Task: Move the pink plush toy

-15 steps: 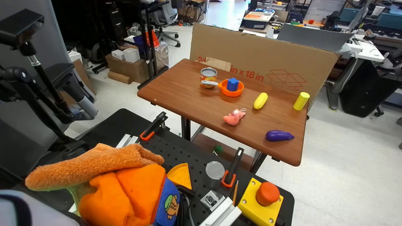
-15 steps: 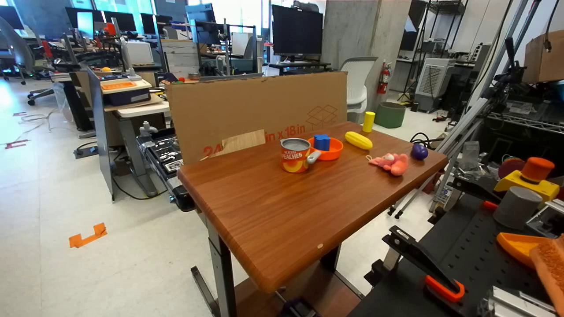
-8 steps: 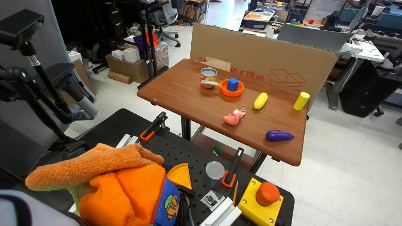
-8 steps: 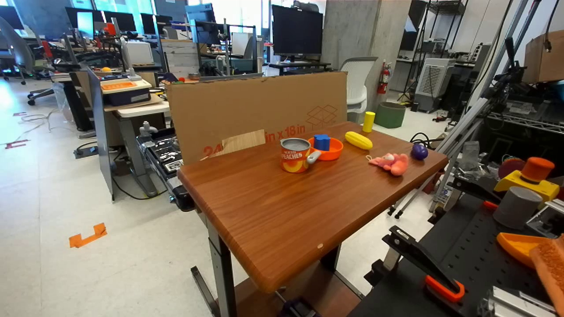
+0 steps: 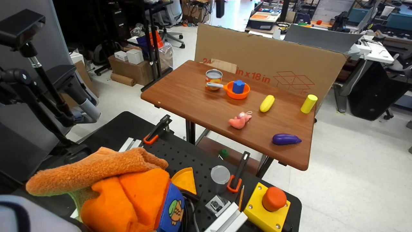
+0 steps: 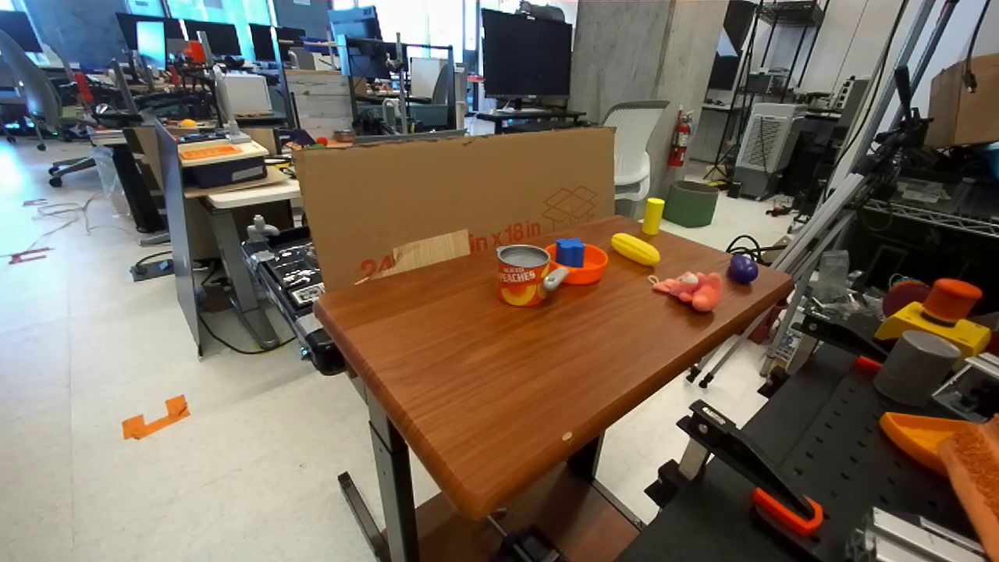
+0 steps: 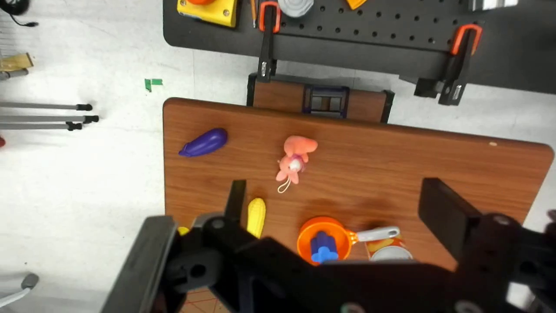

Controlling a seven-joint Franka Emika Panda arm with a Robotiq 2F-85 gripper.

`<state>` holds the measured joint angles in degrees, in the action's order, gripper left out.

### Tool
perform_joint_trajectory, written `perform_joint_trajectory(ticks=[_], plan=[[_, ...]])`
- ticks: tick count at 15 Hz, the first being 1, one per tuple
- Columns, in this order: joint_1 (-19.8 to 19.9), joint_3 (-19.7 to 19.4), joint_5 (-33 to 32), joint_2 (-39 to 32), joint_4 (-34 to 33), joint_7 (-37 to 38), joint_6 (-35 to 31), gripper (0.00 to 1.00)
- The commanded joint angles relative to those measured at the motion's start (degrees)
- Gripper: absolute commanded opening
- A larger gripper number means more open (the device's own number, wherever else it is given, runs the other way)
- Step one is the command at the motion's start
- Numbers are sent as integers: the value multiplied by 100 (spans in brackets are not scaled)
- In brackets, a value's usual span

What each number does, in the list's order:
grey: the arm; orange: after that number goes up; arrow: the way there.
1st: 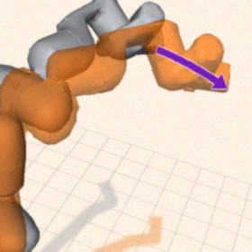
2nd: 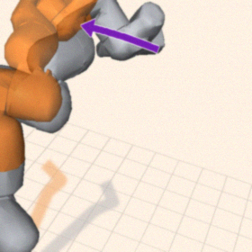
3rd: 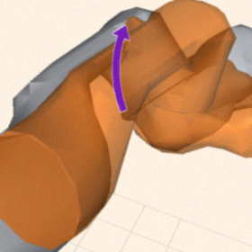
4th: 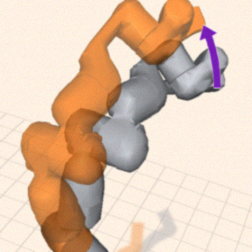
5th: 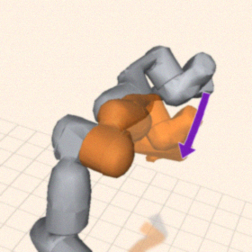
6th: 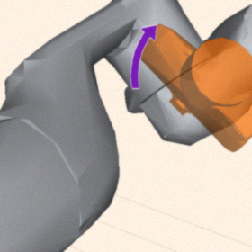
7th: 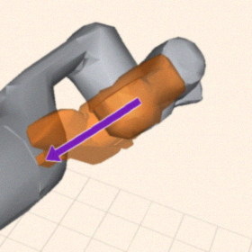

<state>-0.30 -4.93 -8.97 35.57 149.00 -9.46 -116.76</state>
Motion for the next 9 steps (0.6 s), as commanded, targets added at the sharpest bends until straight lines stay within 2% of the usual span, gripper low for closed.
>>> perform_joint_trajectory(ticks=[1, 5, 7, 9], plan=[[222, -194, 142, -876, -251, 124, -744, 100], [394, -444, 421, -1646, -111, 121, -1903, 100], [372, -590, 719, -1996, 45, -131, -2628, 100], [373, -638, 975, -2390, 120, -257, -2967, 100]])
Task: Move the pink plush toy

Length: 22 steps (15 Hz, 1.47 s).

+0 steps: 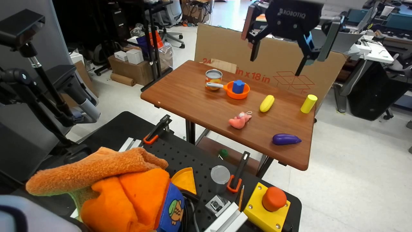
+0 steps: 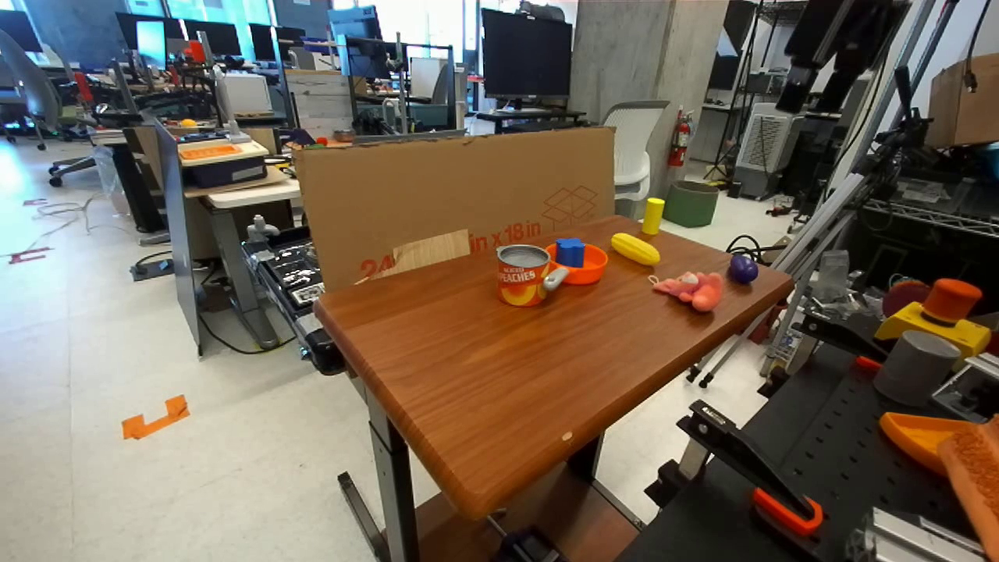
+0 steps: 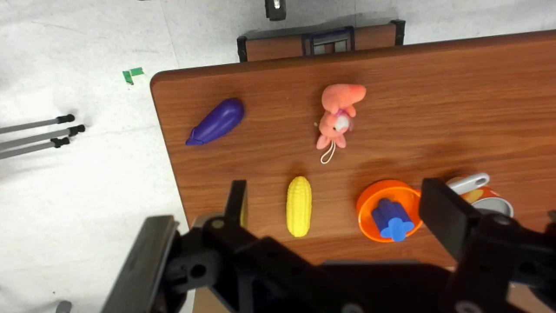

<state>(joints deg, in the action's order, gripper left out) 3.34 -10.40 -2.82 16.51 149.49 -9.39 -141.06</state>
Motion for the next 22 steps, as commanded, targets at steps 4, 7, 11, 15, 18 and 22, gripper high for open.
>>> perform_joint_trajectory(ticks=[4, 7, 11, 15, 18, 22], plan=[[36, 65, 424, -1391, 65, -183, -901, 100], [29, 236, 365, -1942, -12, -48, -1101, 100], [15, 481, 400, -2497, -201, 73, -1368, 100], [17, 596, 293, -3052, -594, 371, -1505, 100], [-19, 586, 174, -3388, -891, 562, -1587, 100], [-135, 488, -49, -3725, -1215, 889, -1485, 72]])
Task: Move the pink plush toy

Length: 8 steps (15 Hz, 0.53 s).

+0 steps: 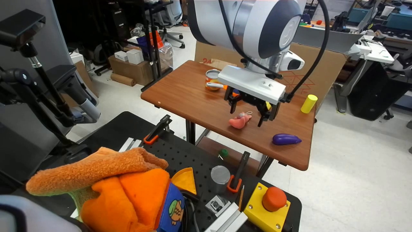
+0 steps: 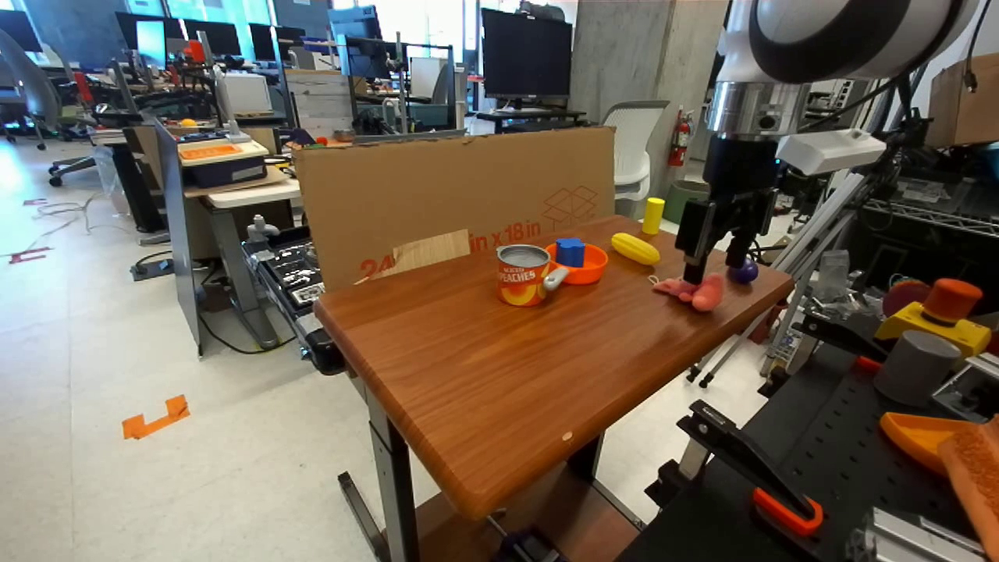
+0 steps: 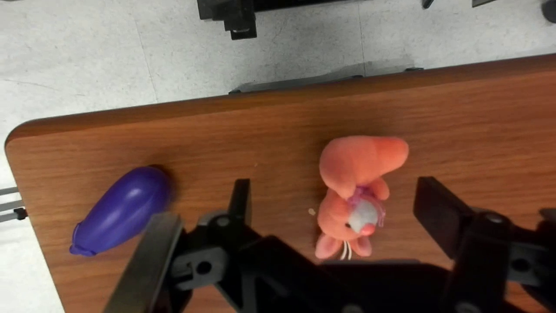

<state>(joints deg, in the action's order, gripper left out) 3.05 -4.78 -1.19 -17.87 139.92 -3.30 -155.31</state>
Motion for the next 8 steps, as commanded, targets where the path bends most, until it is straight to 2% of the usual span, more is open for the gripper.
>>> perform_joint_trajectory(ticks=[1, 8], plan=[[-134, -83, -265, -340, -299, 345, -43, 65], [-305, -77, -511, -546, -417, 635, -39, 12]])
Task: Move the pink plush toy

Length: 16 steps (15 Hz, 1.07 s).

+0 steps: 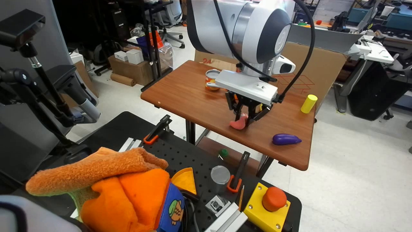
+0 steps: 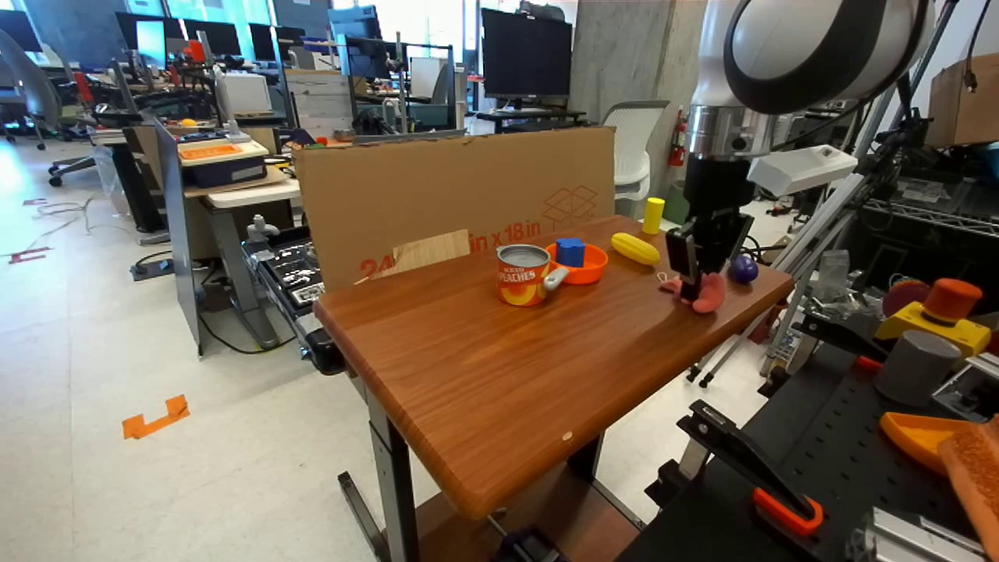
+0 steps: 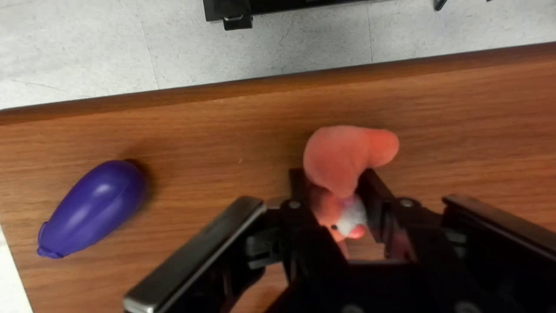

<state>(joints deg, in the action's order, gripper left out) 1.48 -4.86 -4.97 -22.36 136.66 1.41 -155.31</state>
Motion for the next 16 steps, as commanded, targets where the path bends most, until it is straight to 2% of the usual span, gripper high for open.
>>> perform_joint_trajectory(ticks=[1, 3, 4, 6, 9, 13, 16], plan=[[-183, -41, -139, -82, -73, 201, -54, 5], [-291, 47, -102, 6, 14, 267, -91, 0], [-405, 61, -142, 51, 80, 350, -176, 4], [-607, 191, -113, 151, 202, 452, -225, 1], [-820, 522, 24, 311, 356, 487, -177, 3], [-868, 1019, 167, 471, 534, 164, -161, 3], [-830, 1162, 159, 553, 545, -46, -281, 3]])
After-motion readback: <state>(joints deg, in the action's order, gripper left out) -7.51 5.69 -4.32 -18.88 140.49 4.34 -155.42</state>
